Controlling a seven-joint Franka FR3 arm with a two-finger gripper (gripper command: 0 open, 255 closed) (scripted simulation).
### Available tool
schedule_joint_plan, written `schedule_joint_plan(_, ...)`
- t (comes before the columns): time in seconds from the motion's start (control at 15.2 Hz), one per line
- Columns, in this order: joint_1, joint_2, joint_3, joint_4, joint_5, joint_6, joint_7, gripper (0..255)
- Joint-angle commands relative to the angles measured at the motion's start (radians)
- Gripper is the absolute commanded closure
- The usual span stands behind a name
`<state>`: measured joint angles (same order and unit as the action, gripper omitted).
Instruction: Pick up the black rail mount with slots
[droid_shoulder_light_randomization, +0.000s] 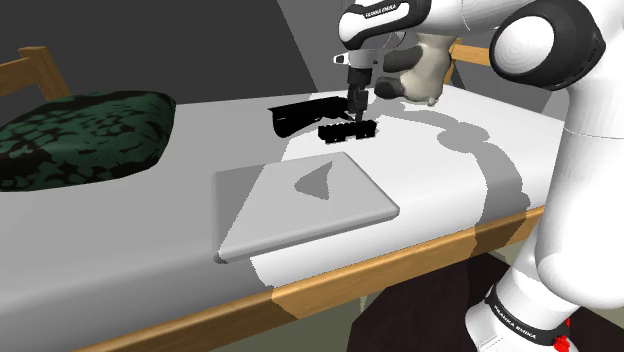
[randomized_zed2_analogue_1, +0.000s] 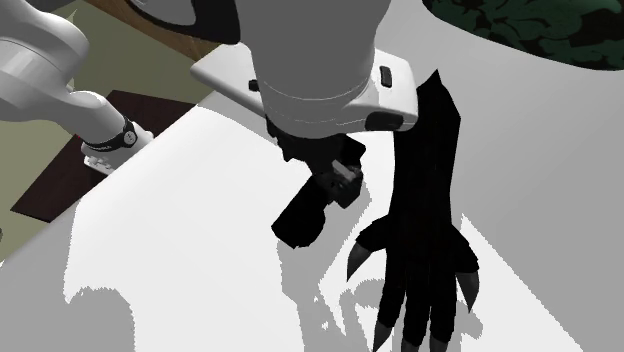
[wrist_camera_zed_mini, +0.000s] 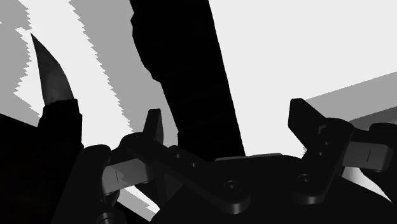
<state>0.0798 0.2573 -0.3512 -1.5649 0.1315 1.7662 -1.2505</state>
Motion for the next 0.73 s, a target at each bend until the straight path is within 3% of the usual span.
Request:
schedule_joint_plan(0.0,-0.009,0.057,0.011,0.070,0.013,-0.019,-0.053,0)
schedule_joint_plan(0.59,-0.006,0.066,0.014,-0.020,0.019,0.078,-0.061,0)
schedule_joint_plan(0.66,-0.006,0.066,0.014,-0.019,0.019,0.078,-0.061,255)
